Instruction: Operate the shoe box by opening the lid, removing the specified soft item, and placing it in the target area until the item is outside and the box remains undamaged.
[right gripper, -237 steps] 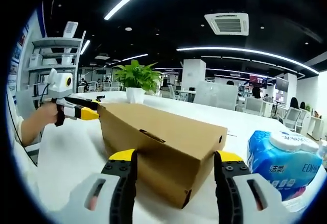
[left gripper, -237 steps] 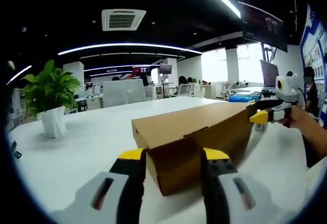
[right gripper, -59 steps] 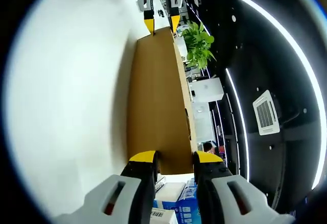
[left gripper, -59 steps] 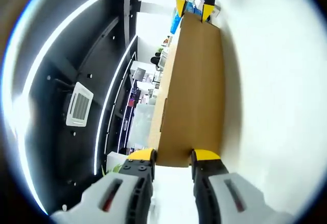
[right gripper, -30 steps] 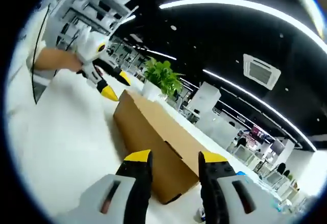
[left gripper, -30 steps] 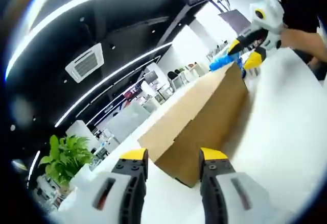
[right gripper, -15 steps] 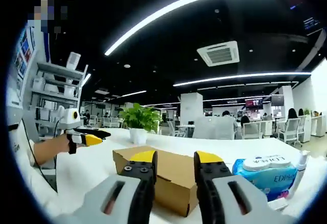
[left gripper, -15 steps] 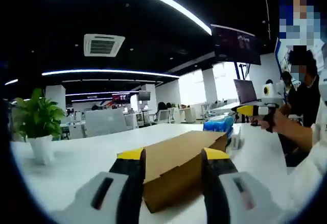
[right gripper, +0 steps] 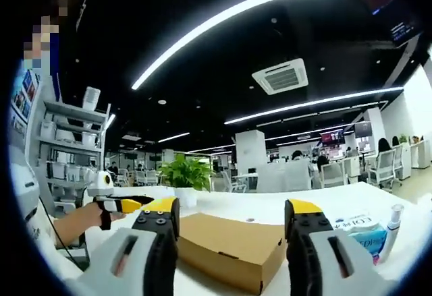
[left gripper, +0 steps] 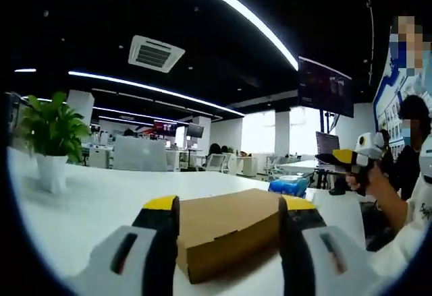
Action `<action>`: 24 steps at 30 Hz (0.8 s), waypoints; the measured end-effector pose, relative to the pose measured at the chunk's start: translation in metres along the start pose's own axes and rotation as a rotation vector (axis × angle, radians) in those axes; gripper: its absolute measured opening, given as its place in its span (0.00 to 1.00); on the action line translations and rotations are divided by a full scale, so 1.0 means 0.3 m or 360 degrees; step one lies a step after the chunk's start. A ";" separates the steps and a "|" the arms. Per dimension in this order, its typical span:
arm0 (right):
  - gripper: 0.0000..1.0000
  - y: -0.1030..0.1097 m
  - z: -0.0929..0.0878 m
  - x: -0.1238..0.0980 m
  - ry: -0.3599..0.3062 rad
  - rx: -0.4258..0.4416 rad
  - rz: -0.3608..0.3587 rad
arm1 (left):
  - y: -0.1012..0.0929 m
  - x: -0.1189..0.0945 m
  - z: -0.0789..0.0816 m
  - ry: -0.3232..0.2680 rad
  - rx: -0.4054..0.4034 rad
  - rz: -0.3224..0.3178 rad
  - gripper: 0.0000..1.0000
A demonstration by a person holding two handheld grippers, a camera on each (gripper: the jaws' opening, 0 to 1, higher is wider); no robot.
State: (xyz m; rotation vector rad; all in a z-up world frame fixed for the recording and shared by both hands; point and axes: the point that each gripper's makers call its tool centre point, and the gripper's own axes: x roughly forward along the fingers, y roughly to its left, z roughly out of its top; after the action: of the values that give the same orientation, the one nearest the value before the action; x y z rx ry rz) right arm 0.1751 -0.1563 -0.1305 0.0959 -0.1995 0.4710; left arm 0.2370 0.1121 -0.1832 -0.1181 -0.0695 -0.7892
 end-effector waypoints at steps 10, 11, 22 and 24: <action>0.55 -0.033 -0.246 0.079 0.0290 -0.0067 -0.0041 | 0.077 0.006 -0.109 0.0152 0.0156 0.0169 0.66; 0.54 -0.043 -0.265 0.084 0.0300 -0.0030 -0.0065 | 0.075 0.013 -0.123 0.0167 0.0167 0.0169 0.66; 0.62 -0.118 -0.440 0.129 0.0471 -0.0168 -0.0106 | 0.094 0.063 -0.239 0.0352 0.0192 0.0171 0.70; 0.65 -0.115 -0.450 0.136 0.0478 -0.0185 -0.0084 | 0.095 0.065 -0.241 0.0355 0.0193 0.0172 0.70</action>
State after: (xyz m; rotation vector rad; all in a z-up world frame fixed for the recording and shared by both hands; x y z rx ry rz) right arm 0.2493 -0.1504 -0.2551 -0.0832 0.0707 0.4148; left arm 0.2724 0.1089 -0.2553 0.0809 0.0995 -0.6839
